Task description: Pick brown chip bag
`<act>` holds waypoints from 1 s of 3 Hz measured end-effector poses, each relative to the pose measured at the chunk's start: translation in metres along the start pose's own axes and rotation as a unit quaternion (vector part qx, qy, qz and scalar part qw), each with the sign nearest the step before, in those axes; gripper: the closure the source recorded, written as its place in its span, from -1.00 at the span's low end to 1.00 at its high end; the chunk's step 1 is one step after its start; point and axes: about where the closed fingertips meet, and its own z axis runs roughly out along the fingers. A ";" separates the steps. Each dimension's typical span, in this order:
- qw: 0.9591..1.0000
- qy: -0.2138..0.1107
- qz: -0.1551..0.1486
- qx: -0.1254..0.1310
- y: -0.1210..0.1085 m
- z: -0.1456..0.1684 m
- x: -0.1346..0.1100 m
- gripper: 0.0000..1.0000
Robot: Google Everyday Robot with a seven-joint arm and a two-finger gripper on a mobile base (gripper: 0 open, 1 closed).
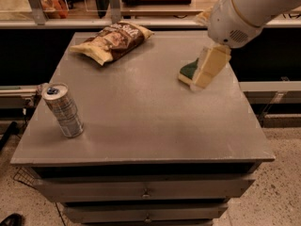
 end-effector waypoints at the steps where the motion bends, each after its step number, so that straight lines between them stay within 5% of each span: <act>1: 0.999 -0.046 -0.019 0.013 -0.035 0.037 -0.044 -1.00; 2: 0.996 -0.079 -0.021 0.023 -0.068 0.079 -0.085 -1.00; 3: 0.993 -0.118 0.014 0.019 -0.101 0.131 -0.120 -1.00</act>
Offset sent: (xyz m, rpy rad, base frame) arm 0.1621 0.1746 -0.0152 0.2270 -0.1081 0.0803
